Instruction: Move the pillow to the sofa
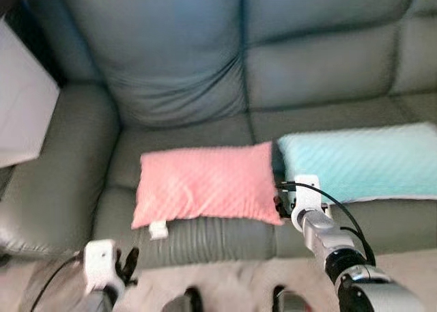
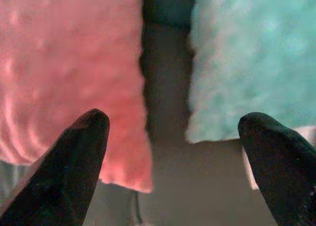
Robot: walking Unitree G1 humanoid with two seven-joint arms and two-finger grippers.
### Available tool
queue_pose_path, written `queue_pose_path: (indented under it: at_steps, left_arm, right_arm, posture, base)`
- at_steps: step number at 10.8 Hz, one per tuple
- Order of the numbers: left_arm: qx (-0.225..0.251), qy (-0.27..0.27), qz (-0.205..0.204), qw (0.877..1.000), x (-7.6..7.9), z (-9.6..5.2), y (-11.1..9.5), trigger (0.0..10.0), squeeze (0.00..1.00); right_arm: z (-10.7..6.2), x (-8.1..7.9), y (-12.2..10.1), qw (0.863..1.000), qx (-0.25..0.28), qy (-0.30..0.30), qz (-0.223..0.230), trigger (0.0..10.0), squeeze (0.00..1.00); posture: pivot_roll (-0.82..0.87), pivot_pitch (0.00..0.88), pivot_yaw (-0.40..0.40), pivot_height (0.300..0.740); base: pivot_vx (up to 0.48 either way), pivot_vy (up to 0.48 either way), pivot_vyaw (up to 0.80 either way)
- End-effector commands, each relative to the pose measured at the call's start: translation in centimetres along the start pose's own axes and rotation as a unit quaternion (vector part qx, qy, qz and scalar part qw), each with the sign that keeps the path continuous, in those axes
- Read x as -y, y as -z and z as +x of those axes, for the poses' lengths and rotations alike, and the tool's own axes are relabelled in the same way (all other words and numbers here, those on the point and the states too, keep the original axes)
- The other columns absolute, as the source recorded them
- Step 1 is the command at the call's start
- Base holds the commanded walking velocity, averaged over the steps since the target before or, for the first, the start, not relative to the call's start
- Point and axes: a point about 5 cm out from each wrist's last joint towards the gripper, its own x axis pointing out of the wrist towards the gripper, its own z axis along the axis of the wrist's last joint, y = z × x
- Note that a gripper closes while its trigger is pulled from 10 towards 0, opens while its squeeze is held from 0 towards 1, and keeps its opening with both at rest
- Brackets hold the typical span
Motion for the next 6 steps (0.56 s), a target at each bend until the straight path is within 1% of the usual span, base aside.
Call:
queue_pose_path:
  at_steps: [1,2,3,4,5,6]
  left_arm:
    - [-0.013,0.0,0.005,1.0,-0.4,-1.6,-0.1,10.0,0.0]
    - [-0.013,-0.002,0.004,1.0,-0.6,-2.5,-0.2,10.0,0.0]
    - [-0.02,-0.018,0.001,1.0,-1.0,-3.9,-0.5,10.0,0.0]
    - [-0.024,-0.024,0.001,0.999,-1.3,-4.6,-0.5,10.0,0.0]
    - [-0.031,-0.027,0.001,0.999,-1.4,-5.4,-0.7,10.0,0.0]
    - [-0.036,-0.029,0.004,0.999,-1.5,-5.7,-0.7,10.0,0.0]
  right_arm:
    - [0.1,-0.9,0.4,1.0,-0.011,-0.017,0.006,10.0,0.0]
    - [0.1,-1.1,0.3,1.0,-0.013,-0.017,0.005,10.0,0.0]
    - [0.2,-1.6,0.1,1.0,-0.015,-0.018,-0.002,10.0,0.0]
    - [0.2,-1.8,-0.1,1.0,-0.016,-0.018,-0.007,10.0,0.0]
    - [0.2,-2.1,-0.4,1.0,-0.015,-0.019,0.002,10.0,0.0]
    - [0.3,-2.3,-0.7,1.0,-0.016,-0.021,-0.004,10.0,0.0]
  posture:
    - [0.07,0.381,0.189,0.74]
    - [0.09,0.387,0.189,0.74]
    - [0.12,0.401,0.198,0.74]
    - [0.14,0.403,0.202,0.74]
    - [0.15,0.406,0.207,0.74]
    - [0.16,0.408,0.209,0.74]
  base:
    - [0.0,0.0,0.0]
    - [0.0,0.0,0.0]
    - [0.0,0.0,0.0]
    - [0.0,0.0,0.0]
    - [0.0,0.0,0.0]
    - [0.0,0.0,0.0]
